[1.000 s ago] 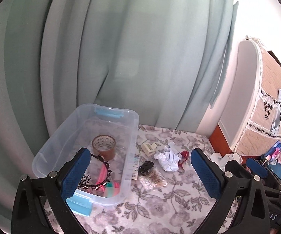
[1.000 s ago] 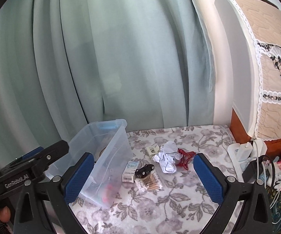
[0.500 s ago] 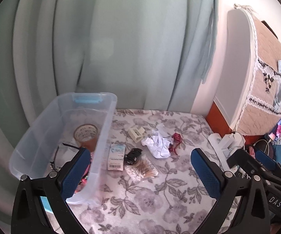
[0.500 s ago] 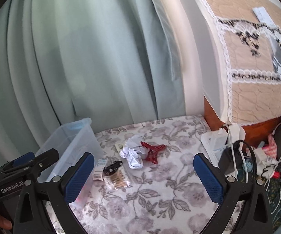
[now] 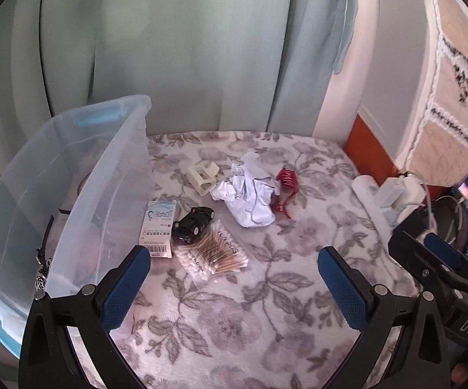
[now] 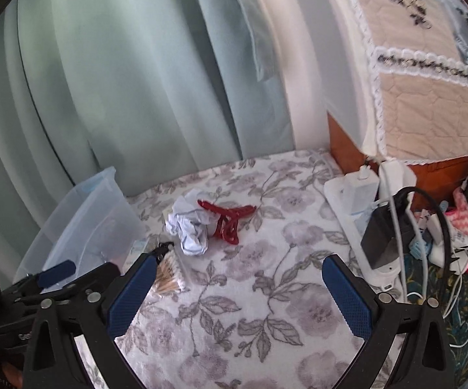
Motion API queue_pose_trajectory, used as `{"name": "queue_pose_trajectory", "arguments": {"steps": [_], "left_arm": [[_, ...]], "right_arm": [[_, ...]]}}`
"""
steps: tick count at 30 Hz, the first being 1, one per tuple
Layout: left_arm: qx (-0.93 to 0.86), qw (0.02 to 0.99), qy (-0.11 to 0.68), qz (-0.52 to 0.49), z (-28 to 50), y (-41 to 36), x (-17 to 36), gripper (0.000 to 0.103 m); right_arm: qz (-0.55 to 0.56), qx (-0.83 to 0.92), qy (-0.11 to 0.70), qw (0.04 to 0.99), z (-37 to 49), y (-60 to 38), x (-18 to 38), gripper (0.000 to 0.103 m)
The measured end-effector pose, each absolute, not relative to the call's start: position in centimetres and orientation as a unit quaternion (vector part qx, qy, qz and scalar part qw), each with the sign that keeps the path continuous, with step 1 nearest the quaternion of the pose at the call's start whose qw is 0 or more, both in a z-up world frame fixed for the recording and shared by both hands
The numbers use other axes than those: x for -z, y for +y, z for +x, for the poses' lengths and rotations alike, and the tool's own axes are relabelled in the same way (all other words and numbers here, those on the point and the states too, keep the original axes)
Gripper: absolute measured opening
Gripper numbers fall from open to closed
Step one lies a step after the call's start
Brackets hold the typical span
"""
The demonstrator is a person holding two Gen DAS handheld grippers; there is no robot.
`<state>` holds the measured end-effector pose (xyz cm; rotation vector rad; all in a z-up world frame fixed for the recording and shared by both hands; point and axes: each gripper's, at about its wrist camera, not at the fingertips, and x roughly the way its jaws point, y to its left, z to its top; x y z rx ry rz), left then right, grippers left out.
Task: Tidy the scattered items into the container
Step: 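Withdraw both tools toward the cotton swab bag and red claw clip, then grasp cotton swab bag with left tool while right tool grasps red claw clip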
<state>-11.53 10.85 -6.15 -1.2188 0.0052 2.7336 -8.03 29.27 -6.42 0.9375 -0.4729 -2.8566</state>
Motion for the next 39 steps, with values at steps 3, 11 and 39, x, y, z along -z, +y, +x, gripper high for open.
{"name": "queue_pose_trajectory", "arguments": {"steps": [3, 11, 39], "left_arm": [[-0.893, 0.045, -0.014, -0.448, -13.0, 11.6, 7.8, 0.103], [-0.880, 0.005, -0.043, -0.473, -15.7, 12.3, 11.4, 0.102], [-0.851, -0.032, -0.121, -0.511, -20.4, 9.6, 18.3, 0.079]], "right_arm": [[0.327, 0.931, -0.159, 0.044, -8.7, 29.8, 7.7, 0.103], [0.362, 0.919, -0.148, 0.051, -11.4, 30.0, 9.8, 0.103], [0.436, 0.880, -0.154, 0.111, -24.4, 26.8, 17.7, 0.068]]}}
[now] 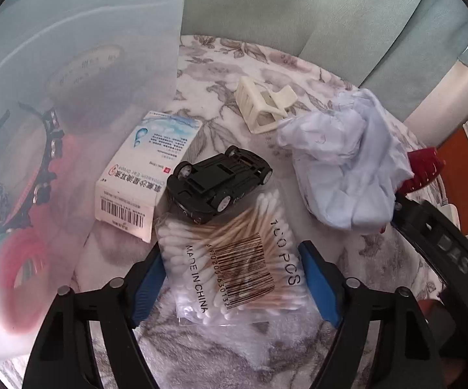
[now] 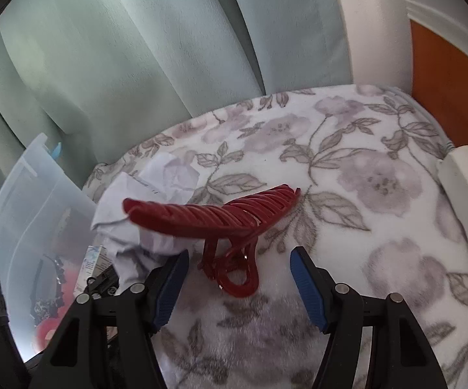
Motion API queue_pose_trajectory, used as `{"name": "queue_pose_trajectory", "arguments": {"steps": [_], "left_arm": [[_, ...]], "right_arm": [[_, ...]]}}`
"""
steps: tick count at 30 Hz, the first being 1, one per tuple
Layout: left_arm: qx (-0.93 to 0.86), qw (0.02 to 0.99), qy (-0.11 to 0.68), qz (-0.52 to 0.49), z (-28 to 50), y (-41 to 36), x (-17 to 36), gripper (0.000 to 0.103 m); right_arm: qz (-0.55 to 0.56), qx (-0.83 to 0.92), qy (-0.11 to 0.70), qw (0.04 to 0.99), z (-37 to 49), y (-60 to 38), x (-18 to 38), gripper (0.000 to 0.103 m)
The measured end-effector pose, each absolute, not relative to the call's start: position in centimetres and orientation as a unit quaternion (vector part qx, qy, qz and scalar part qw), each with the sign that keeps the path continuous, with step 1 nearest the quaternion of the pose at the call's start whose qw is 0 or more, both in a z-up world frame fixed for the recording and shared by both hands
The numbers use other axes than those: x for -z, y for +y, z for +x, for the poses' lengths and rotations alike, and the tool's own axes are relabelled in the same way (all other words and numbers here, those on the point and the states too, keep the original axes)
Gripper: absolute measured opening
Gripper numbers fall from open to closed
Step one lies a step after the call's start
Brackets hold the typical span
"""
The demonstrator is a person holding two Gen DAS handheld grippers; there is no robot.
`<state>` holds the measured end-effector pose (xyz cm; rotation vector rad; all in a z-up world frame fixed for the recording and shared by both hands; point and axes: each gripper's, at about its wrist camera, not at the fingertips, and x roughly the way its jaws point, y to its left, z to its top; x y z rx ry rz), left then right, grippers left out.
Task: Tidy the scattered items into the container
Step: 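Grasp cotton swab bag with left tool while right tool grasps red claw clip, then lift the swab bag with left tool while right tool lifts the claw clip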
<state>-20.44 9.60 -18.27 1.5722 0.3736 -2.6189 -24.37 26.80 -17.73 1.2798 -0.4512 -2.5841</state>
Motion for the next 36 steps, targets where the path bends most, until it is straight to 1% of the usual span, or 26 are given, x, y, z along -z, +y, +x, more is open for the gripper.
{"name": "queue_pose_trajectory", "arguments": {"steps": [3, 6, 8, 10, 11, 16, 24, 27, 36], "left_arm": [[0.854, 0.030, 0.117, 0.506, -20.6, 9.6, 18.4, 0.078], [0.857, 0.028, 0.115, 0.502, -20.8, 9.6, 18.5, 0.077], [0.857, 0.027, 0.114, 0.501, -20.8, 9.5, 18.5, 0.076], [0.858, 0.026, 0.116, 0.500, -20.3, 9.8, 18.3, 0.076], [0.858, 0.025, 0.114, 0.501, -20.3, 9.7, 18.2, 0.075], [0.855, 0.020, 0.118, 0.505, -20.4, 9.4, 18.3, 0.072], [0.833, 0.000, 0.162, 0.529, -19.0, 9.0, 17.3, 0.072], [0.832, -0.018, 0.163, 0.530, -18.0, 9.3, 16.3, 0.072], [0.850, -0.058, 0.154, 0.501, -14.0, 9.7, 11.4, 0.072]], "right_arm": [[0.433, 0.882, -0.152, 0.109, -25.1, 26.7, 18.1, 0.067], [0.430, 0.884, -0.154, 0.102, -25.7, 26.4, 18.2, 0.062], [0.427, 0.885, -0.155, 0.098, -25.8, 26.3, 18.2, 0.053], [0.425, 0.885, -0.162, 0.099, -25.7, 26.4, 18.2, 0.040], [0.425, 0.885, -0.163, 0.099, -25.6, 26.3, 18.2, 0.037], [0.430, 0.883, -0.161, 0.099, -24.9, 26.0, 17.6, 0.037], [0.428, 0.885, -0.167, 0.077, -21.0, 26.6, 15.3, 0.037], [0.422, 0.888, -0.170, 0.065, -19.2, 27.4, 13.8, 0.035], [0.391, 0.903, -0.171, 0.036, -14.2, 28.5, 8.8, 0.035]]}}
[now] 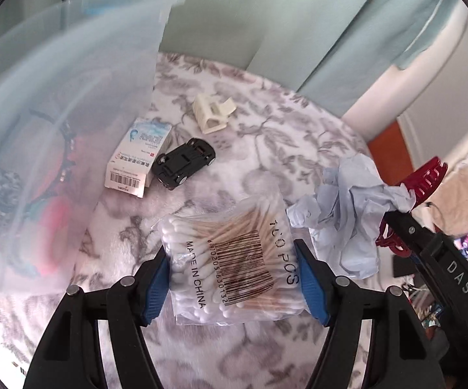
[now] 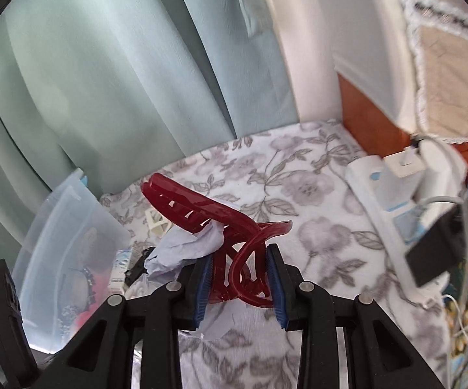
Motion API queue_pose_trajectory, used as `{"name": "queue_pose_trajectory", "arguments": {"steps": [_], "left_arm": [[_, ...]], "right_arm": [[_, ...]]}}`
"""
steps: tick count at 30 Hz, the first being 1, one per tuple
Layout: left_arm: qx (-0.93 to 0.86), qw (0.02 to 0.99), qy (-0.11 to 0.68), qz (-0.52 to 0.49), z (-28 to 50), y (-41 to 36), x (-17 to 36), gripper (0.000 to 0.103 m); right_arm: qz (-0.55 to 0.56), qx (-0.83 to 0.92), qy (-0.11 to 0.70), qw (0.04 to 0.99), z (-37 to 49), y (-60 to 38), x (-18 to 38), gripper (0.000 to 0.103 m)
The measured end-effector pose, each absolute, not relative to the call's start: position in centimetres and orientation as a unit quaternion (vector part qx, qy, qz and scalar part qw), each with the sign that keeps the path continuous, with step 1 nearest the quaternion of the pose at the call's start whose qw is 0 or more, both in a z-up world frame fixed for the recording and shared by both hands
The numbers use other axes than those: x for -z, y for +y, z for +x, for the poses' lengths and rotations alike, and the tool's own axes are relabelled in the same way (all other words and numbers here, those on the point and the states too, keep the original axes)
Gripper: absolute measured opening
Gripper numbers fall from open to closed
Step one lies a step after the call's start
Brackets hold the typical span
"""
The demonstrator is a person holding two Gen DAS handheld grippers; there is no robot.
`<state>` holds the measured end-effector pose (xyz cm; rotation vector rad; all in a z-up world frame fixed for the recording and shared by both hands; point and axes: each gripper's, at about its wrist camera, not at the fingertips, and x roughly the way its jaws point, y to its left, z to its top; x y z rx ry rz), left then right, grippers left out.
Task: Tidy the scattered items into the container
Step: 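Lift the swab bag with left tool while right tool lifts the claw clip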
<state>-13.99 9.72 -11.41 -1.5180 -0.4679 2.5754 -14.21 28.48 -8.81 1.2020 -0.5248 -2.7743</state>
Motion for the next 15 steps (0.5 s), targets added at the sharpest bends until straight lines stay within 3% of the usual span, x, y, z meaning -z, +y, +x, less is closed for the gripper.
{"name": "queue_pose_trajectory", "arguments": {"steps": [6, 15], "left_arm": [[-0.858, 0.064, -0.151, -0.486, -12.0, 9.2, 9.0, 0.072], [-0.862, 0.120, -0.135, -0.474, -9.6, 10.7, 6.8, 0.072]], "right_arm": [[0.414, 0.899, -0.140, 0.018, -12.2, 28.0, 8.7, 0.035], [0.441, 0.879, -0.179, 0.029, -9.6, 29.2, 11.2, 0.035]]}}
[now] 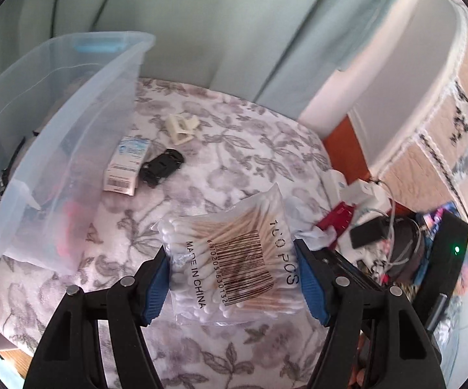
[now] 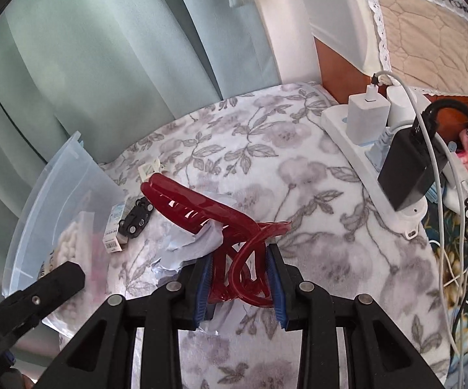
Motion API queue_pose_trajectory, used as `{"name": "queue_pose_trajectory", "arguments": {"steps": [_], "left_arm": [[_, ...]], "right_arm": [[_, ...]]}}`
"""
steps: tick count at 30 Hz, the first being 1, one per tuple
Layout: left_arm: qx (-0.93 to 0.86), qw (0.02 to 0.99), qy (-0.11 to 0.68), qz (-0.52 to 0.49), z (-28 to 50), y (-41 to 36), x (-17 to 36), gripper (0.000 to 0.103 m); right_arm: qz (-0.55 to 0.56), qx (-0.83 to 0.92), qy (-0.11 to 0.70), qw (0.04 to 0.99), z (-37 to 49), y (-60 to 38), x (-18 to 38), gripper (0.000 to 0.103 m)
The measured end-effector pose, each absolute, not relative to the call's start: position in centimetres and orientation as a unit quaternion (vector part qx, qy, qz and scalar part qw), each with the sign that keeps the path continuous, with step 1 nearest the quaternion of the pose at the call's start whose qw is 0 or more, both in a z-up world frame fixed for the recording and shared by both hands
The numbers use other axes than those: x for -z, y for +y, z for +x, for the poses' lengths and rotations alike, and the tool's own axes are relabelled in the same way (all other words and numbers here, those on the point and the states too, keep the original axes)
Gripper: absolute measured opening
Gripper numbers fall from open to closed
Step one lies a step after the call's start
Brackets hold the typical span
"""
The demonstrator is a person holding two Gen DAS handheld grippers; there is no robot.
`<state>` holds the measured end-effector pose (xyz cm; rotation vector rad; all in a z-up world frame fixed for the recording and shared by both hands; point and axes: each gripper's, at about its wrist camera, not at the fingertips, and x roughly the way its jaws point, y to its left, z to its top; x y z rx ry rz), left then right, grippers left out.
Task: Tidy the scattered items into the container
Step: 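Lift the swab bag with left tool while right tool lifts the claw clip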
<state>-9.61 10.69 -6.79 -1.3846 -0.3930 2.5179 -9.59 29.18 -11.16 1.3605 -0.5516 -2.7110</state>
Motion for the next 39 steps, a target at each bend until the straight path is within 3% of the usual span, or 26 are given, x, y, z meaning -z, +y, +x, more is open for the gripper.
{"name": "queue_pose_trajectory", "arguments": {"steps": [9, 27, 29, 32, 39], "left_arm": [[-0.857, 0.119, -0.109, -0.489, -10.4, 13.1, 8.6, 0.072], [-0.857, 0.082, -0.089, -0.500, -12.3, 12.5, 11.4, 0.072], [-0.856, 0.080, -0.101, -0.501, -12.4, 11.9, 11.1, 0.072], [-0.859, 0.081, -0.107, -0.494, -12.2, 11.3, 10.4, 0.072], [-0.864, 0.088, -0.127, -0.479, -11.6, 10.1, 8.8, 0.072]], "right_arm": [[0.438, 0.869, -0.226, 0.041, -9.1, 30.9, 10.6, 0.035], [0.405, 0.881, -0.234, 0.071, -7.5, 30.9, 7.9, 0.035], [0.402, 0.894, -0.191, 0.047, -7.3, 30.3, 7.0, 0.035], [0.420, 0.906, -0.051, -0.012, -7.8, 28.2, 6.9, 0.035], [0.433, 0.889, -0.149, 0.007, -7.5, 30.6, 8.2, 0.035]]}}
